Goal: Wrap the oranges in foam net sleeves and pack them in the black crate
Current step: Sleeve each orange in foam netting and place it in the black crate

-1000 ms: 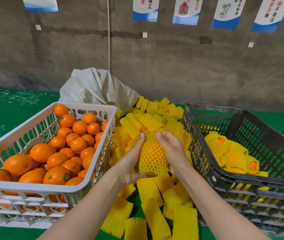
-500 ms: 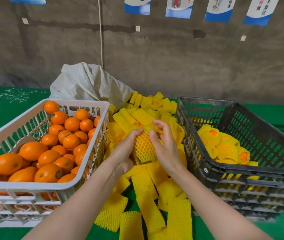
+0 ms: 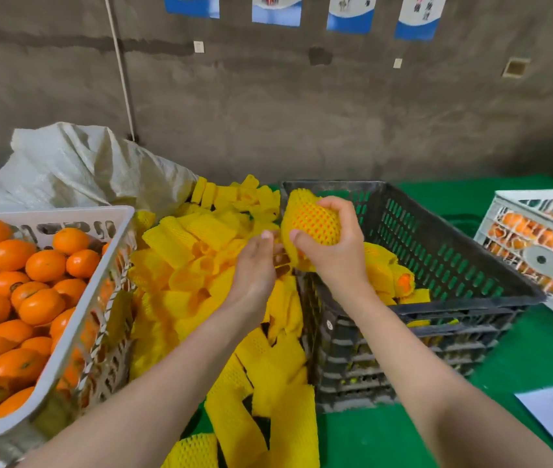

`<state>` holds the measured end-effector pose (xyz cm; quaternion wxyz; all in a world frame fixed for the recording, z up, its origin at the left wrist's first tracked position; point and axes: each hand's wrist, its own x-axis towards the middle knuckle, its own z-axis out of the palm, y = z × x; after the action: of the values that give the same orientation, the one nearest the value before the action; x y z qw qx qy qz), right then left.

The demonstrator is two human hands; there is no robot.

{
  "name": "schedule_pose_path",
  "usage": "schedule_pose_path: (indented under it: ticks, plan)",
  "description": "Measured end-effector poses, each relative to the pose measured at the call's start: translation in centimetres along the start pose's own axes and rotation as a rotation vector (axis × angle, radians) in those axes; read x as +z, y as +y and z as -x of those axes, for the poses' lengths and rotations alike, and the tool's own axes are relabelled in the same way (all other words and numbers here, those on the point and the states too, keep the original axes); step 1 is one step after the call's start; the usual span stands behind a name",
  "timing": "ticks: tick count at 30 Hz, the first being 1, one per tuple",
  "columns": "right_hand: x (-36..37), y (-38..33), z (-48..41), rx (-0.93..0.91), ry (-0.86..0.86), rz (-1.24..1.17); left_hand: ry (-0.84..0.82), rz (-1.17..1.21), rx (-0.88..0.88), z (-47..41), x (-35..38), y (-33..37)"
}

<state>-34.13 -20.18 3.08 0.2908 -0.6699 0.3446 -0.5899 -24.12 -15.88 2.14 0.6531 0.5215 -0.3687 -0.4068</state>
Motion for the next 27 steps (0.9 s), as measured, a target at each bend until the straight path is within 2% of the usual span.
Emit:
schedule_pose_path:
  ticks: [3, 6, 8, 11, 14, 20, 24, 27]
  plan:
    - [-3.1, 2.8, -4.0, 0.15, 0.127, 0.097, -0.109, -0.385, 0.247, -1.1, 2.8, -2.3]
    - [-5.4, 6.3, -7.8, 0.315, 0.069, 0.368, -0.308, -0.788, 0.464, -2.7, 5.7, -3.7]
    - [-6.1, 8.8, -9.7, 0.393, -0.024, 0.584, -0.409, -1.014, 0.485, -3.7, 7.3, -4.2]
    - [-6.5, 12.4, -11.4, 0.453, -0.131, 0.831, -0.429, -1.308, 0.484, -4.6, 8.0, -4.9]
    - [-6.6, 15.2, -11.9, 0.481, -0.226, 0.96, -0.419, -1.353, 0.505, -4.7, 7.9, -5.4]
    - [-6.3, 17.3, -11.4, 0.62, -0.397, 0.968, -0.409, -1.28, 0.506, -4.5, 7.7, -5.6]
    - [-5.1, 15.6, -11.1, 0.45, -0.488, 1.124, -0.398, -1.216, 0.484, -4.3, 7.6, -5.4]
    - [-2.5, 12.7, -10.3, 0.137, -0.473, 0.988, -0.335, -1.009, 0.481, -3.5, 7.2, -4.9]
